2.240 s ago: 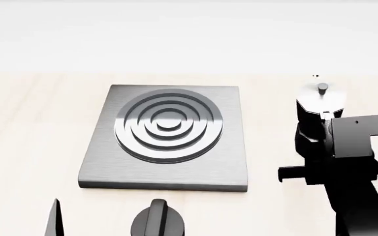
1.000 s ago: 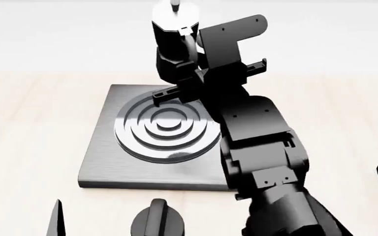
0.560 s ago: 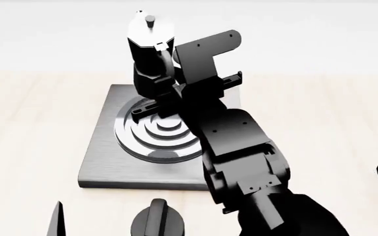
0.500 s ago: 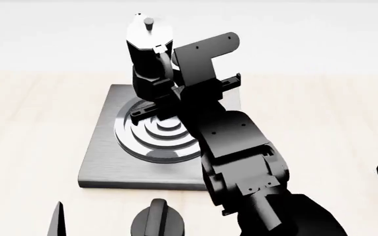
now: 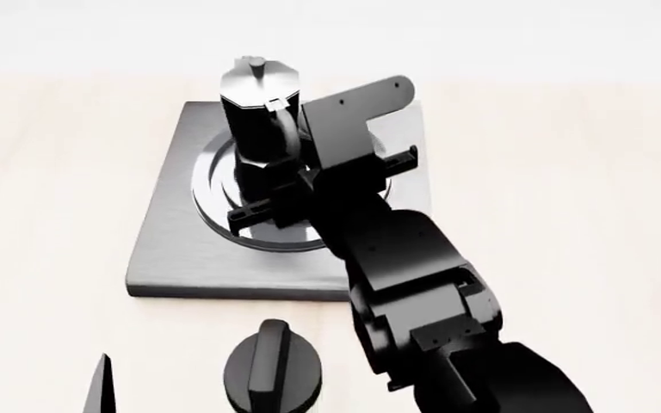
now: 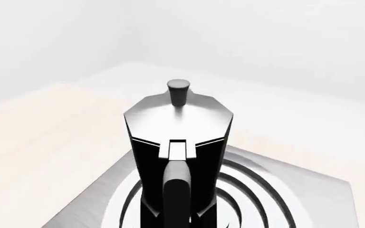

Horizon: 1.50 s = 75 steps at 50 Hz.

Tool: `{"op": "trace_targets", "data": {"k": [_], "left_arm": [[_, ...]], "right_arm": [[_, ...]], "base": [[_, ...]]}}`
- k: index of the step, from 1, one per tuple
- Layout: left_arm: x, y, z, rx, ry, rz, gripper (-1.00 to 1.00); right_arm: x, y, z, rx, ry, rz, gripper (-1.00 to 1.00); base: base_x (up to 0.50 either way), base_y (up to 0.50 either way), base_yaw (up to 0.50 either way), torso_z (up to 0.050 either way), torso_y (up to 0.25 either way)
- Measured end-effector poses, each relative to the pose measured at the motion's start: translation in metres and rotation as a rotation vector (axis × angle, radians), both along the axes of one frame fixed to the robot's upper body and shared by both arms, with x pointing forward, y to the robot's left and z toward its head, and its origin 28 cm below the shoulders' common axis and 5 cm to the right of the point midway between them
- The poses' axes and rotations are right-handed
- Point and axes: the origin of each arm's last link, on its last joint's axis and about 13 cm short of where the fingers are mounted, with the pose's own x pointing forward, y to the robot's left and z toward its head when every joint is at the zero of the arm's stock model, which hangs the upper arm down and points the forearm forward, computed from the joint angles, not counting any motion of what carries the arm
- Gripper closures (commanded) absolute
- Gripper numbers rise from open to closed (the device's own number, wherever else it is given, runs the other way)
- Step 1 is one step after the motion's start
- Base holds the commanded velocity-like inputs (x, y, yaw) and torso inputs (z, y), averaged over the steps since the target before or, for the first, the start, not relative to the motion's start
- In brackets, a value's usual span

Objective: Put both moka pots on the stove.

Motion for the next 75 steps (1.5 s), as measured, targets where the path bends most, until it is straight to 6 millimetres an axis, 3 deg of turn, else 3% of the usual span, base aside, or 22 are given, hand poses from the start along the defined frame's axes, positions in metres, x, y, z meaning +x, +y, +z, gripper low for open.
{"op": "trace_targets", "data": {"k": [8,9,19,27,37,51,75], "left_arm": [[0.000,0.000,0.000,-0.003,-0.002,0.000,-1.00],[0.000,0.000,0.000,-0.003,-0.003,0.000,-1.00],[0.000,0.000,0.000,-0.004,-0.008,0.000,-1.00],[0.000,0.000,0.000,-0.005,-0.009,0.002,-1.00],[0.000,0.000,0.000,-0.006,-0.009,0.003,-1.00],[0.000,-0.001,-0.001,-0.002,-0.009,0.000,-1.00],[0.000,-0.002,-0.002,0.002,-0.008,-0.006,-1.00]], "right_arm": [[0.001,0.001,0.005,0.025,-0.016,0.001,1.00],[0.001,0.000,0.005,0.025,-0.014,0.001,-1.00],[-0.002,-0.001,-0.006,-0.004,0.028,-0.002,-1.00],[-0.005,-0.007,-0.002,0.000,-0.033,-0.025,-1.00],[-0.050,-0.027,0.013,0.050,-0.156,-0.001,-1.00],[-0.110,-0.081,0.028,0.091,-0.307,-0.052,-1.00],[-0.149,-0.204,0.031,-0.153,-0.322,-0.431,-1.00]], "base": [[0.00,0.00,0.00,0.000,-0.074],[0.00,0.00,0.00,0.000,0.000],[0.00,0.00,0.00,0.000,0.000],[0.00,0.00,0.00,0.000,0.000],[0.00,0.00,0.00,0.000,0.000],[0.00,0.00,0.00,0.000,0.000],[0.00,0.00,0.00,0.000,0.000]]}}
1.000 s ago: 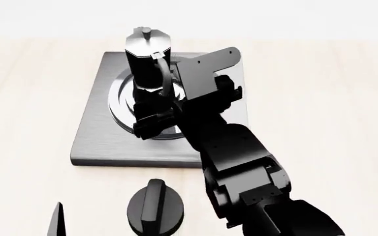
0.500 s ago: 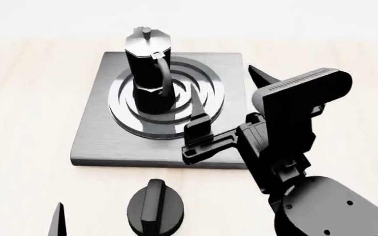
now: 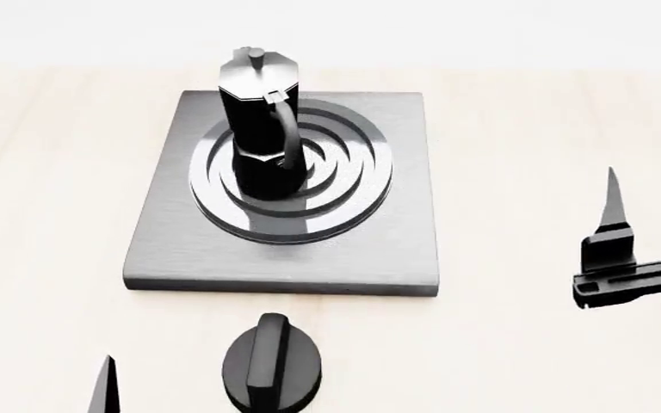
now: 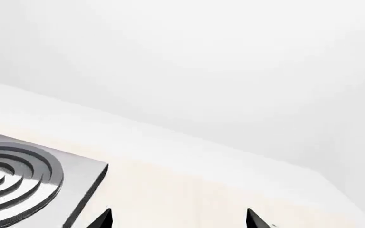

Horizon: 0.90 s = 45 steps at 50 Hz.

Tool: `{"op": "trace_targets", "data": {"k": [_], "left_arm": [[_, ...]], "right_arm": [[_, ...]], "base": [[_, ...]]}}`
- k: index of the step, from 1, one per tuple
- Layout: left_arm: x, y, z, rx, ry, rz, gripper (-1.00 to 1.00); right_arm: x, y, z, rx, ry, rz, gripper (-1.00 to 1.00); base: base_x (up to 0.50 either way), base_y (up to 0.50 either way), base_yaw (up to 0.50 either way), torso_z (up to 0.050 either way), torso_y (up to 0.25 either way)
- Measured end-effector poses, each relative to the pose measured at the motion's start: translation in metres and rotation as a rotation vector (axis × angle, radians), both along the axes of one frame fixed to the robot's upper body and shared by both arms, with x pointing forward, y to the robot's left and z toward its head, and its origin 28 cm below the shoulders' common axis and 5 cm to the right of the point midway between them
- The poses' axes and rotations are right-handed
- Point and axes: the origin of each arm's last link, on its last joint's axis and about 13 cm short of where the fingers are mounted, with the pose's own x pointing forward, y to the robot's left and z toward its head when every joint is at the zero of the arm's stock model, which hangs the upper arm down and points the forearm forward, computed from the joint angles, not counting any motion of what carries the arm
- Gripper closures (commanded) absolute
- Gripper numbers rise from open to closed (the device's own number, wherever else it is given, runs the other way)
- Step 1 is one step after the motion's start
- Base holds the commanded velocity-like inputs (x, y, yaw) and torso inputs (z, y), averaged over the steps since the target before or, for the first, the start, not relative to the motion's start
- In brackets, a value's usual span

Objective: Put both moka pots on the stove.

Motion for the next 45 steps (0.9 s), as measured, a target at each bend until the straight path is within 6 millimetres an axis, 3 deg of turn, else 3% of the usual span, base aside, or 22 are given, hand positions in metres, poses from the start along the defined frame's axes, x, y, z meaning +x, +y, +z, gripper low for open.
{"op": "trace_targets", "data": {"k": [9,18,32,45], "left_arm": [[0.000,0.001,-0.001,0.000,0.001,0.003,-1.00],[0.000,0.001,0.000,-0.002,0.001,0.007,-1.00],[0.001,0.001,-0.001,-0.003,0.005,0.008,-1.00],[0.001,0.001,-0.002,-0.002,0.007,0.008,-1.00]], "right_arm": [[-0.006,-0.034,0.002,-0.015,0.049,-0.110,-1.00],[0.001,-0.059,0.003,-0.019,0.120,-0.184,-1.00],[0.020,-0.088,0.012,-0.035,0.297,-0.230,-1.00],[0.034,-0.106,0.005,-0.001,0.422,-0.269,-1.00]], "base": [[0.00,0.00,0.00,0.000,0.000],[0.00,0.00,0.00,0.000,0.000],[0.00,0.00,0.00,0.000,0.000],[0.00,0.00,0.00,0.000,0.000]]}}
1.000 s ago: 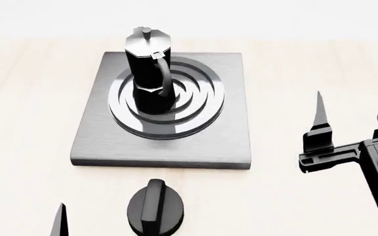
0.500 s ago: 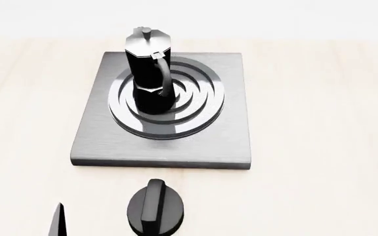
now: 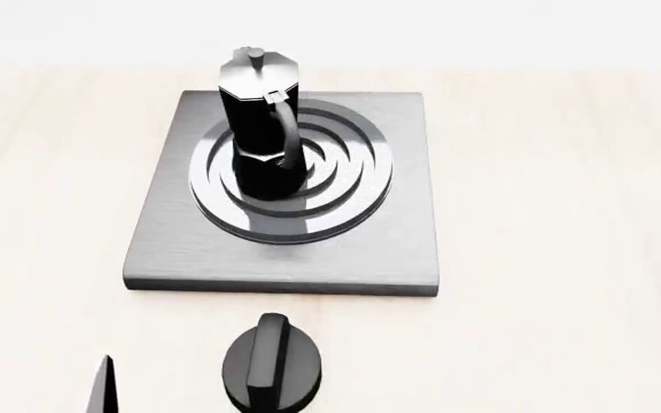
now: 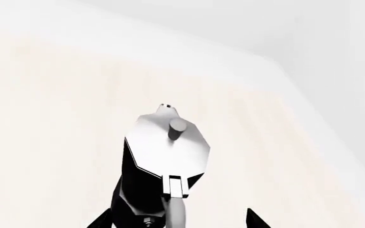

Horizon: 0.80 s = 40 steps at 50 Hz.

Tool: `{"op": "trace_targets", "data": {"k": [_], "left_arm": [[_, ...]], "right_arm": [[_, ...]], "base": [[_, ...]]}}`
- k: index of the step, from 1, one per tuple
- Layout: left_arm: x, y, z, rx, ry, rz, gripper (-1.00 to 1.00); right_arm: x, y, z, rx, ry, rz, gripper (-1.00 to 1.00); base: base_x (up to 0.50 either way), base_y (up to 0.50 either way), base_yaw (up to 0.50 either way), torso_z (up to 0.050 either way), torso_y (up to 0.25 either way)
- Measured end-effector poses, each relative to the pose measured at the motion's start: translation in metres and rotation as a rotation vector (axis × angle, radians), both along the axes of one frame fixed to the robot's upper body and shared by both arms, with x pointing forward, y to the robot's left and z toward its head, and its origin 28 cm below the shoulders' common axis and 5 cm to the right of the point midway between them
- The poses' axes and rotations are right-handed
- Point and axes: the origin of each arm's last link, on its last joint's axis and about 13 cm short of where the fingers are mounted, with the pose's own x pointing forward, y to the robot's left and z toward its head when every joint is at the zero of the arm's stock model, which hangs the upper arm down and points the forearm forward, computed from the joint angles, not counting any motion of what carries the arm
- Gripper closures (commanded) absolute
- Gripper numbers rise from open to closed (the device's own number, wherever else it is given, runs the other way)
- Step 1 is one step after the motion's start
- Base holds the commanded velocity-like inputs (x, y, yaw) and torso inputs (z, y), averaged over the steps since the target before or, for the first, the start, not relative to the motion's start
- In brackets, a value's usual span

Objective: Put both moka pots on the stove.

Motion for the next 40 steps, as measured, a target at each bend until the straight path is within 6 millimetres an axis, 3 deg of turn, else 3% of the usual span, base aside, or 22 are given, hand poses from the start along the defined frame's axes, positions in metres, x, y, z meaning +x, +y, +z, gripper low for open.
{"op": "trace_targets", "data": {"k": [40], "left_arm": [[0.000,-0.003,-0.001,0.011,0.004,-0.009,-1.00]], "right_arm": [[0.016,-0.008,-0.044,0.107,0.024,-0.042,-1.00]], "base": [[0.00,0.00,0.00,0.000,0.000]]}}
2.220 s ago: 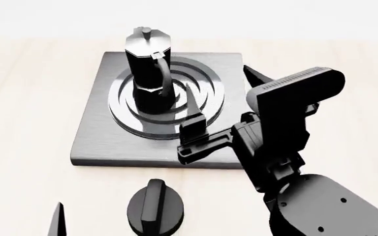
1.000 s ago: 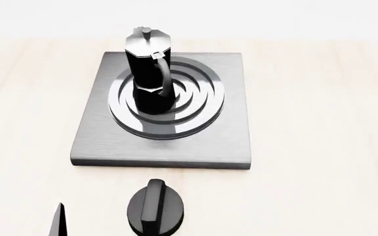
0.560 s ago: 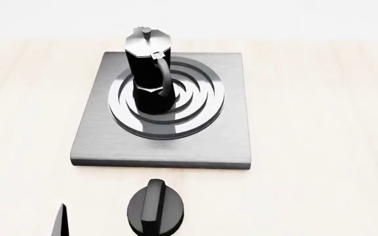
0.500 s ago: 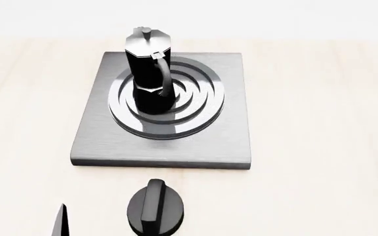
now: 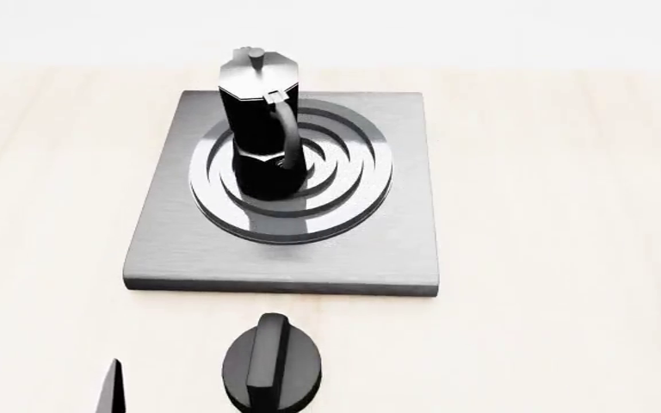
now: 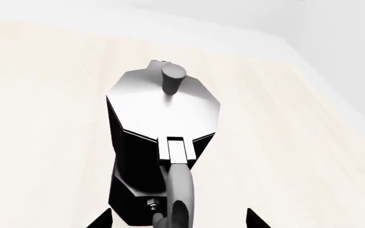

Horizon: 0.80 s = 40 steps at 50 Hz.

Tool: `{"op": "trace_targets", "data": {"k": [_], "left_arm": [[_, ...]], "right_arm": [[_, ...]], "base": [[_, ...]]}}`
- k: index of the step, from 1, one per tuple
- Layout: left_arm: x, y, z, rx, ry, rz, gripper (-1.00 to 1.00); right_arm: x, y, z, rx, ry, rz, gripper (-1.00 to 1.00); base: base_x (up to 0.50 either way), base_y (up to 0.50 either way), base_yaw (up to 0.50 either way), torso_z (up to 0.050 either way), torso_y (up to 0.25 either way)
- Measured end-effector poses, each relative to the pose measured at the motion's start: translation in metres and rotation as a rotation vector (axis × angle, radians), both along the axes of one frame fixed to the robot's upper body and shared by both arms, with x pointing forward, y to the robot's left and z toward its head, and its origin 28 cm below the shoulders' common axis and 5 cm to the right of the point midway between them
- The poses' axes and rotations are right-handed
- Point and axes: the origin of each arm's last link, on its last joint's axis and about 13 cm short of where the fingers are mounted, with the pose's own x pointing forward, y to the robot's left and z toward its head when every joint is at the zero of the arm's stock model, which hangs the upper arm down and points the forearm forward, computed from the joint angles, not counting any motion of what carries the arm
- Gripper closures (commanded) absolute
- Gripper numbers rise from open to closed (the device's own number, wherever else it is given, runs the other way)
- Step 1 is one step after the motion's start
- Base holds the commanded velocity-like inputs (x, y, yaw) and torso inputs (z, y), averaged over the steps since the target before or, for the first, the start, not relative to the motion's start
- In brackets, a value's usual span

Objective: Put both moka pots on the stove.

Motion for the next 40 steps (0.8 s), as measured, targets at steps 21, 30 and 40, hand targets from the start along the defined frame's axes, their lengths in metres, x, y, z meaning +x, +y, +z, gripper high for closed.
{"op": "trace_targets", "data": {"k": [21,30,40], "left_arm": [[0.000,-0.001,-0.001,0.001,0.003,-0.003,-1.00],[0.001,-0.001,-0.002,0.002,0.004,-0.003,-1.00],[0.001,-0.001,-0.002,0.002,0.005,-0.004,-1.00]], "right_arm": [[0.009,0.006,-0.007,-0.006,-0.043,-0.017,-1.00],[0.009,0.009,-0.011,0.021,-0.060,-0.029,1.00],[0.011,0.012,-0.013,0.042,-0.078,-0.024,1.00]], "base": [[0.00,0.00,0.00,0.000,0.000],[0.00,0.00,0.00,0.000,0.000],[0.00,0.00,0.00,0.000,-0.002]]}}
